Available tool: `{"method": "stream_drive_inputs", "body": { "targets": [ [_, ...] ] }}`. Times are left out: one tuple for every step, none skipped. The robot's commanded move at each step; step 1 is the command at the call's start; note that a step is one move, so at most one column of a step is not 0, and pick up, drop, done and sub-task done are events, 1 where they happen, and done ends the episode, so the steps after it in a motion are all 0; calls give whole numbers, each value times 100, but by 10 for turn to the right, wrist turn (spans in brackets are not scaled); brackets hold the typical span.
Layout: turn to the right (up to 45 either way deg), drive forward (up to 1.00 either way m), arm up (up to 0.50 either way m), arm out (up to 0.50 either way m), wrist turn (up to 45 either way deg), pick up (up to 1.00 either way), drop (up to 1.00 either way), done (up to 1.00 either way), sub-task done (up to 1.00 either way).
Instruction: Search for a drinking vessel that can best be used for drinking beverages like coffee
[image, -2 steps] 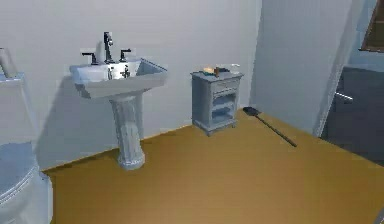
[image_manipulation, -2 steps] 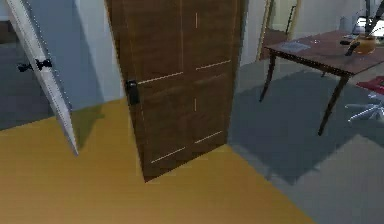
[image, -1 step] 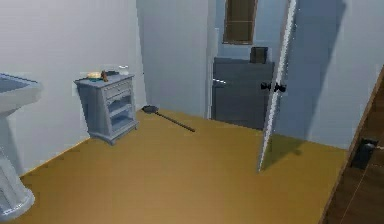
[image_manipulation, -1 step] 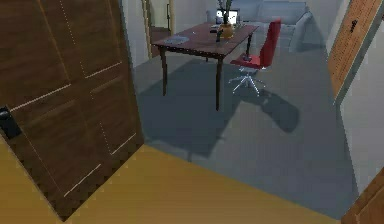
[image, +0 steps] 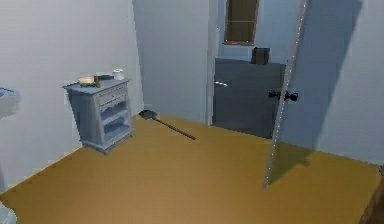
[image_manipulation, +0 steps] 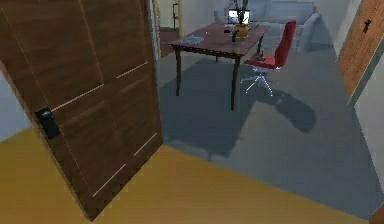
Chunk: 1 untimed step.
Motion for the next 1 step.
{"method": "stream_drive_inputs", "body": {
  "targets": [
    [60,0,0,0,0,0,0,0,0]
  ]
}}
